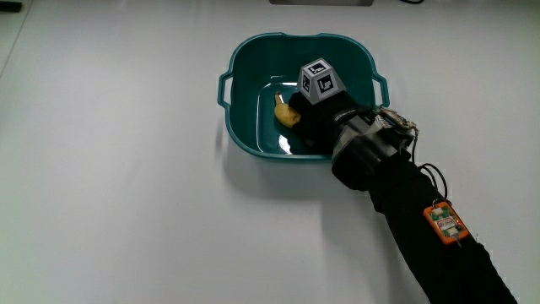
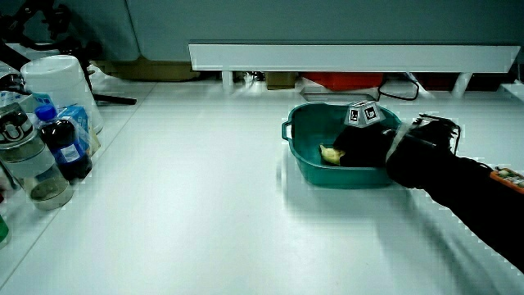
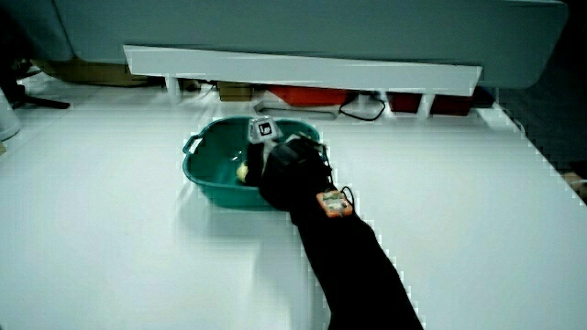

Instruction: Place banana into plate

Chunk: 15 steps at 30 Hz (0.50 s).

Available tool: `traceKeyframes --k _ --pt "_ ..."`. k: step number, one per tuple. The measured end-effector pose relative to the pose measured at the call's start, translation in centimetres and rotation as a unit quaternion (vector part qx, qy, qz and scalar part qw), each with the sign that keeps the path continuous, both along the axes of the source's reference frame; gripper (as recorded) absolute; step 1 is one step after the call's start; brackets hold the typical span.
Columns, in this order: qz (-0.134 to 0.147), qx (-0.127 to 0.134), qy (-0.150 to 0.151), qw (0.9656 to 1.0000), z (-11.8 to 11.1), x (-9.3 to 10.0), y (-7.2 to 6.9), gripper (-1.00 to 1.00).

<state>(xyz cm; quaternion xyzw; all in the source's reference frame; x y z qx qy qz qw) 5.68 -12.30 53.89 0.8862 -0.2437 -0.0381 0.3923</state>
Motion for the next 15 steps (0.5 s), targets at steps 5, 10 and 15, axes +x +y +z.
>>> traceKeyframes --k 5,10,15 --pt "-0.013 -0.004 0.012 0.9998 0.23 -0.45 0.42 0.00" --pt "-0.017 0.000 0.023 0.9996 0.42 -0.66 0.75 -0.06" --pt "-0.020 -0.004 0.021 0.9996 0.57 -0.63 0.80 -0.23"
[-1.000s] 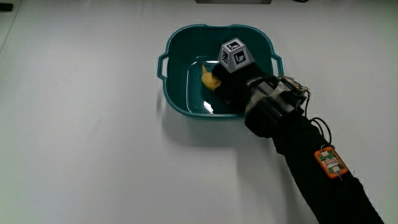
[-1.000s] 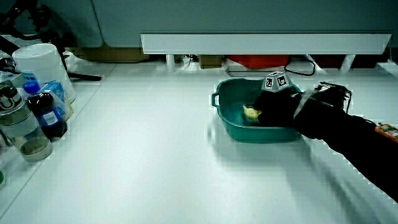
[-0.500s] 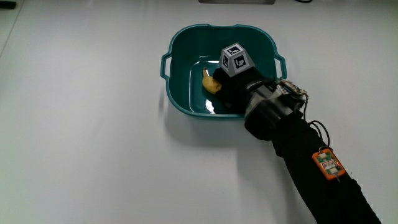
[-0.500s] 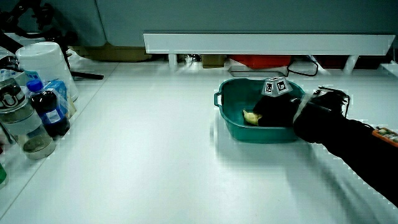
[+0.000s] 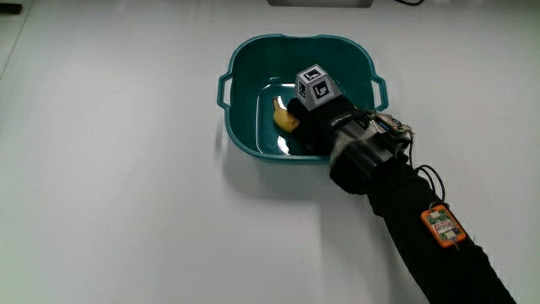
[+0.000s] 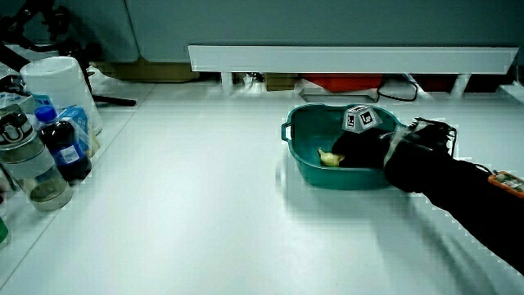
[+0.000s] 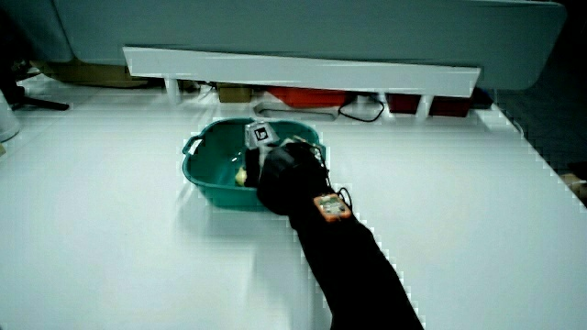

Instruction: Place banana into plate

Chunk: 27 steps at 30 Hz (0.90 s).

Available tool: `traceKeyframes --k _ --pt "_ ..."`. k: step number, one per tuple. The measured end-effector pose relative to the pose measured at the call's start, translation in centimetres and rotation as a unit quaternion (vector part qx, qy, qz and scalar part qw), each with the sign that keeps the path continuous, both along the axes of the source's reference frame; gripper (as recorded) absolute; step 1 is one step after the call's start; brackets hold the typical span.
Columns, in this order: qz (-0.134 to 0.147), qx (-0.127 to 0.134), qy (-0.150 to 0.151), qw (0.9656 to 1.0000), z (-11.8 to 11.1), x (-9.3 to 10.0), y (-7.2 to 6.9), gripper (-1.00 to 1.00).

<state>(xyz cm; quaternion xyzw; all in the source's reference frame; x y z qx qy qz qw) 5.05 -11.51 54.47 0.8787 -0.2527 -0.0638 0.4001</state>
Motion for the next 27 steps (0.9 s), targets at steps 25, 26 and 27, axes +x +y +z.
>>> traceKeyframes --k 25,26,27 --pt "0.046 0.026 -0.025 0.9983 -2.0 1.6 -1.0 -1.00" --pt "0.048 0.024 -0.025 0.9982 -2.0 1.8 -1.0 -1.00" --pt "0.047 0.026 -0.029 0.9981 -2.4 2.0 -1.0 -1.00"
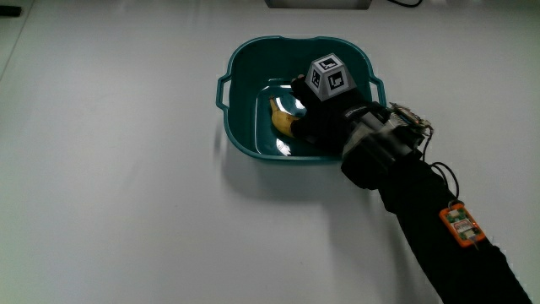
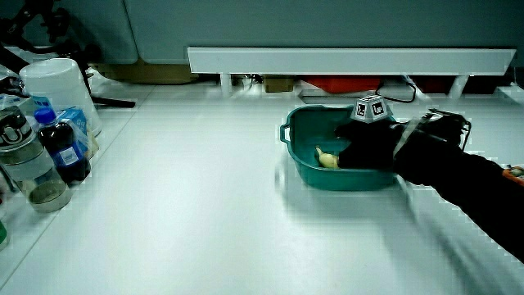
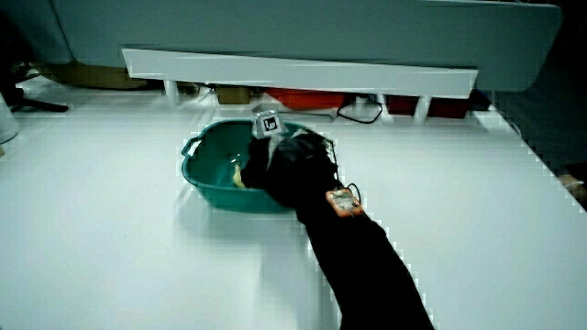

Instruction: Place banana into plate

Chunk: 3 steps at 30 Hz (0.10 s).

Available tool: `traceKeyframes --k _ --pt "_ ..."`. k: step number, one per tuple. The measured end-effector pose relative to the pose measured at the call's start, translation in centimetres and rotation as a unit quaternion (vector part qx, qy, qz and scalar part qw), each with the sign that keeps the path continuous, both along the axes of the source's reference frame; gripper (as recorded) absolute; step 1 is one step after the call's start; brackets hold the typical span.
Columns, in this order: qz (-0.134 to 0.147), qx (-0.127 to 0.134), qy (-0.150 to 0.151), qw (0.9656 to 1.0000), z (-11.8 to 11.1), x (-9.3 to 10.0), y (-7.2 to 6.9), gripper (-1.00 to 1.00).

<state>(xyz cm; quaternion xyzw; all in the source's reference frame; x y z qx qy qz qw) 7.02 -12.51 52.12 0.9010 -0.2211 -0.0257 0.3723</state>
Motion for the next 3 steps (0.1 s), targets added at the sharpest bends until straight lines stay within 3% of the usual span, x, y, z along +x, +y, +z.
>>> traceKeyframes --k 3 --pt "-0.008 0.015 0.002 0.9999 -0.79 0.36 0.00 -1.00"
